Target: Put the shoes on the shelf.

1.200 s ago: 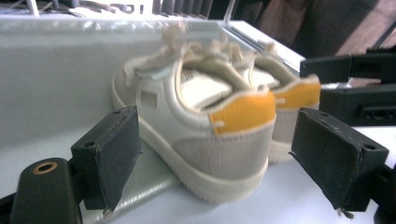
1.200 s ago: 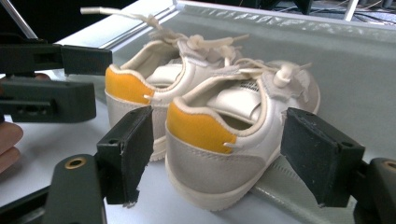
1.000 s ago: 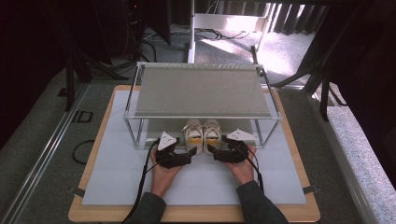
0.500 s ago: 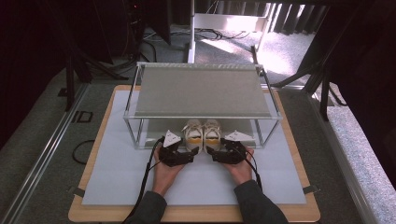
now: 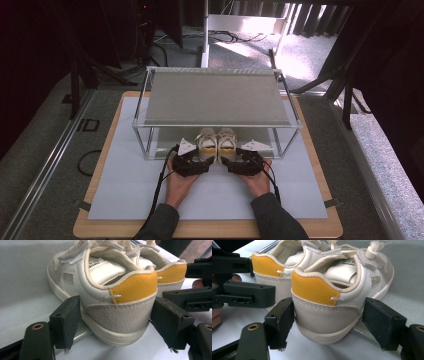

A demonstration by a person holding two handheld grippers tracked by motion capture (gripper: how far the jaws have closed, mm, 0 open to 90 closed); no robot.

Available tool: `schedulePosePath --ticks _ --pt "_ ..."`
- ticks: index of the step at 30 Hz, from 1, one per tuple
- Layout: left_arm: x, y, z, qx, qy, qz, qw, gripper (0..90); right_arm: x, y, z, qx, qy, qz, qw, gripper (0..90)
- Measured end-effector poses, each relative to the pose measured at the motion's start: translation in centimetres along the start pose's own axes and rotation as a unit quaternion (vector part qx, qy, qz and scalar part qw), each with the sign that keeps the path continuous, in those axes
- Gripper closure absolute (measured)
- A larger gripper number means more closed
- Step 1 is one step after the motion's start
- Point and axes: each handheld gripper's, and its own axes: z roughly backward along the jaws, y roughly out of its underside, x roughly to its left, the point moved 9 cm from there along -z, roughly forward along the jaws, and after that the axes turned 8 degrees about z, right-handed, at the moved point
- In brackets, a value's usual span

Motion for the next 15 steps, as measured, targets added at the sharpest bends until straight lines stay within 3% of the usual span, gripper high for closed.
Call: schedulePosePath --ticks 15 --pt "0.0 -1.3 -0.6 0.004 -0.007 0.006 0.9999 26.3 -0.5 -0.9 0.0 -0.010 0.008 0.002 0.9999 30.0"
